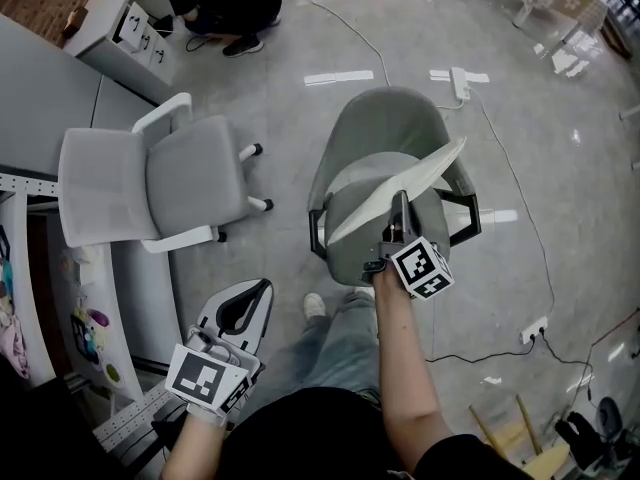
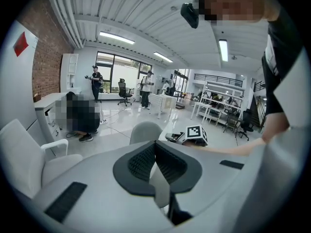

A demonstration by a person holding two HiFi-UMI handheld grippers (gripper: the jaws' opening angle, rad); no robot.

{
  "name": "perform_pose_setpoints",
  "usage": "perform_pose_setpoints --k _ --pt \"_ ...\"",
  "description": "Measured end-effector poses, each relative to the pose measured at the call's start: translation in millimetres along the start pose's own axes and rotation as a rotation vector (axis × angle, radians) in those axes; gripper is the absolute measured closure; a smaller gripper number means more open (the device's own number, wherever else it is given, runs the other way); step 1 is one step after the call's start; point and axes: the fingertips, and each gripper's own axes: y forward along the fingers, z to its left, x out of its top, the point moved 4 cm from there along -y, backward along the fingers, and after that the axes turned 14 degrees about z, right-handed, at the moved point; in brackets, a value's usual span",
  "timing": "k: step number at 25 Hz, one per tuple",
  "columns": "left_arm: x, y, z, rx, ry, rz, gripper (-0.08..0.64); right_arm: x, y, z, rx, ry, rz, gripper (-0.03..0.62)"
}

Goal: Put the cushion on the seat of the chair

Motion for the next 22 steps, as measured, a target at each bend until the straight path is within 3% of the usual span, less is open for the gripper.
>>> perform_pose_setpoints --k 12,22 --pt "-16 -6 7 0.058 -0.053 0.038 0.548 -3 46 8 0.075 0.060 -0.028 0.561" --pt "-22 -4 7 0.063 -0.071 0.051 0.548 2 60 17 0.133 0.195 -0.129 0.561"
